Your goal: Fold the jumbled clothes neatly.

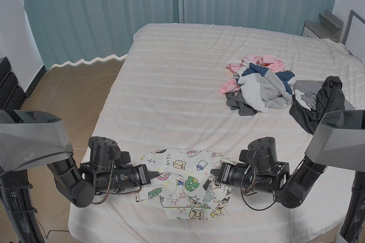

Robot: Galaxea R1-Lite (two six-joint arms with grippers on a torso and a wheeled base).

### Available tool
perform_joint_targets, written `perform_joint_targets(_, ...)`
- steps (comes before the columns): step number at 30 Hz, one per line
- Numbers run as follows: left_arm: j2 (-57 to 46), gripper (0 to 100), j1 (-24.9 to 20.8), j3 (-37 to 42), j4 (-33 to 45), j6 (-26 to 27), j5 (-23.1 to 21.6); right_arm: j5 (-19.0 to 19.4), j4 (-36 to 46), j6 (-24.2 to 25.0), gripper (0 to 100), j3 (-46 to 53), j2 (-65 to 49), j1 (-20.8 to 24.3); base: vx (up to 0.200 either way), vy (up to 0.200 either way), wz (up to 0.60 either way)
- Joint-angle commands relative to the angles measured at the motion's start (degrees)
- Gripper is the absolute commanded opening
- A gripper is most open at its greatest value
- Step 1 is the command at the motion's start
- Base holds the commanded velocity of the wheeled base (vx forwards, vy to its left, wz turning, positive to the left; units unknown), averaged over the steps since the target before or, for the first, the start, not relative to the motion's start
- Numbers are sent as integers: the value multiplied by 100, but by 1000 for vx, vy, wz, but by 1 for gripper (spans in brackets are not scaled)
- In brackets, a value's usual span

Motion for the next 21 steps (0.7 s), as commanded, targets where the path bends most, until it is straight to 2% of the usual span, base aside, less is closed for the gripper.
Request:
perform_joint_targets(1,-350,0,-229,16,13,-113,124,-1,-4,2,0,171,-442,0,0,0,0)
perform_joint_targets(8,-394,0,-405,-10,13,-121,142,-1,-22,20,0,338,-521,-9,0,0,0)
perform_joint_targets(21,-350,0,-467,-89,13,-121,151,-10,-22,152,0,478,-724,-53,0,-200,0)
